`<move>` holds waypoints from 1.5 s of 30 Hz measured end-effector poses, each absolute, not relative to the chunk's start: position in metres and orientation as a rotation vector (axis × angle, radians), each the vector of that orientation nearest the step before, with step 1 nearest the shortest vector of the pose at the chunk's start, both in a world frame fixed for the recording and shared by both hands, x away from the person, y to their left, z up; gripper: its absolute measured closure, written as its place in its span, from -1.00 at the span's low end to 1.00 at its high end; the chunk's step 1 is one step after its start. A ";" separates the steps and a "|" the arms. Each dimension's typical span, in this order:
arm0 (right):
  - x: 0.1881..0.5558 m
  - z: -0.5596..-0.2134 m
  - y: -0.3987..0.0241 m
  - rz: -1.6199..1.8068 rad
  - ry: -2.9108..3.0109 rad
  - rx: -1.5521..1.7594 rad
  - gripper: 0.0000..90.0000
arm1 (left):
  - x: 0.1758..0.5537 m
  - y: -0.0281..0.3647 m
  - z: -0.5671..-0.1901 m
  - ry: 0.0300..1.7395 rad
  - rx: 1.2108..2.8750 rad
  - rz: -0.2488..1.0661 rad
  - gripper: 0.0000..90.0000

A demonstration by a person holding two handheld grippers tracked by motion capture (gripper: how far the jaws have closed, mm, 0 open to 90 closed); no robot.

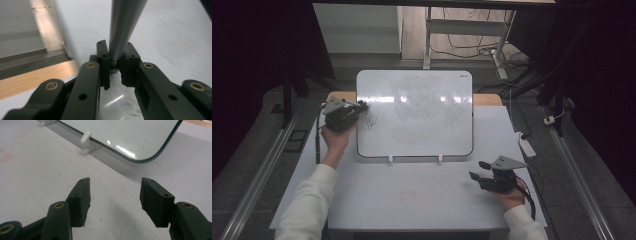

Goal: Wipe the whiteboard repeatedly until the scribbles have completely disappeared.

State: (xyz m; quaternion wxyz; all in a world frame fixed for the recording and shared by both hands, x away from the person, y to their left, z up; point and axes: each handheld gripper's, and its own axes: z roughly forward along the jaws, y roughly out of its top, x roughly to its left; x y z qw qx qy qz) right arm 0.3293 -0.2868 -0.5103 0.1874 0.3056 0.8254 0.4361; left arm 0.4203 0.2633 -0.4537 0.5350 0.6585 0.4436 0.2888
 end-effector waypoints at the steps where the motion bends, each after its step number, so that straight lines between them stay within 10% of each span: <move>1: 0.329 -0.510 -0.287 1.229 2.322 0.859 -0.08 | 0.421 0.267 -0.453 1.062 1.565 0.684 0.74; 11: 0.329 -0.512 -0.284 1.222 2.336 0.850 -0.08 | 0.407 0.210 -0.475 0.923 1.672 0.593 0.74; 19: 0.330 -0.511 -0.285 1.227 2.332 0.850 -0.08 | 0.416 0.267 -0.459 1.076 1.554 0.648 0.74; 45: 0.329 -0.512 -0.282 1.222 2.342 0.843 -0.08 | 0.391 0.211 -0.488 0.932 1.693 0.563 0.74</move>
